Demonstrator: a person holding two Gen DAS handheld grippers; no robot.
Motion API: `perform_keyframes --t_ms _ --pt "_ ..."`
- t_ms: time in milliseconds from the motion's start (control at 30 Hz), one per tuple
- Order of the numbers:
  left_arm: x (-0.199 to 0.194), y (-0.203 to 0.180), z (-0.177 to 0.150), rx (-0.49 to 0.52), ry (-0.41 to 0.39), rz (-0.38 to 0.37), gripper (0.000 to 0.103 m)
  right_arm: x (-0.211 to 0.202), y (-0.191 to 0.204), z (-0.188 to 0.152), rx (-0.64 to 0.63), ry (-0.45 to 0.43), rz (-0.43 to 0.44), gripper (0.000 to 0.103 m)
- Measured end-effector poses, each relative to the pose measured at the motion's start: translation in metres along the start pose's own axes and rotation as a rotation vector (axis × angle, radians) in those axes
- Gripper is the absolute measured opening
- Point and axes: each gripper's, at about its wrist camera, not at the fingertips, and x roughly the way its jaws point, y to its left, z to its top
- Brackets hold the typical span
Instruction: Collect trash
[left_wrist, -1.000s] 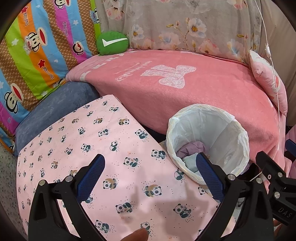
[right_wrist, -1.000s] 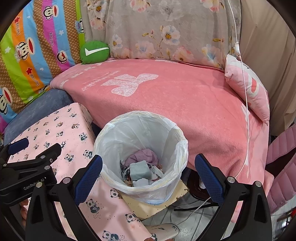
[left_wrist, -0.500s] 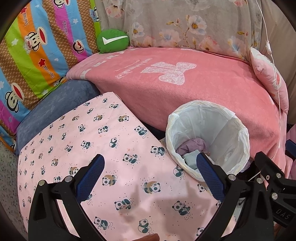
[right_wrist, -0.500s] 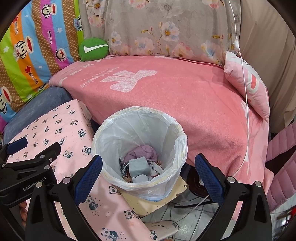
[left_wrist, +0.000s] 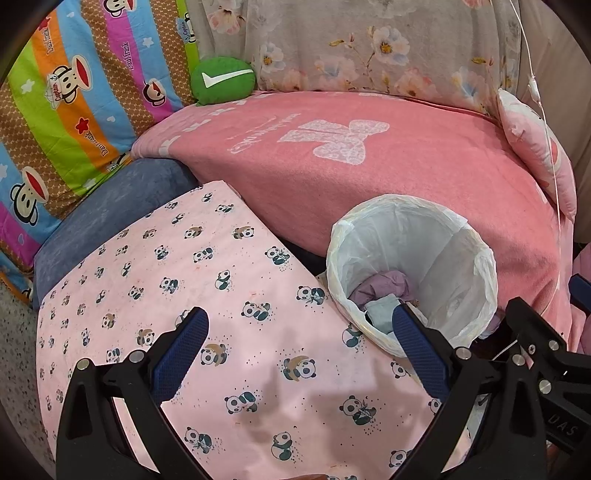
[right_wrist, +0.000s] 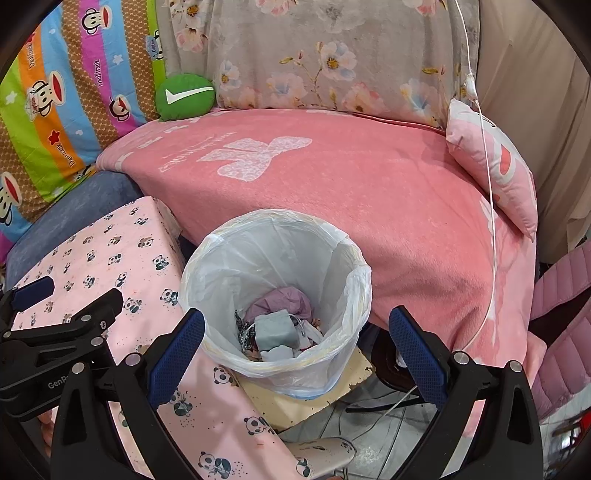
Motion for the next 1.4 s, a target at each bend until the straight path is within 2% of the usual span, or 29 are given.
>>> perform_keyframes --t_ms 233,1400 --pt "0.0024 -0.0014 -0.0051 -0.022 0.026 0.002 0.095 0.0017 -0.0007 -0.0027 0.001 0.005 0.000 0.099" --pt "0.0034 0.0017 -0.0099 -0.025 0.029 0.014 0.095 0.0053 -0.0048 -0.0055 0.003 0.013 0.002 0.099"
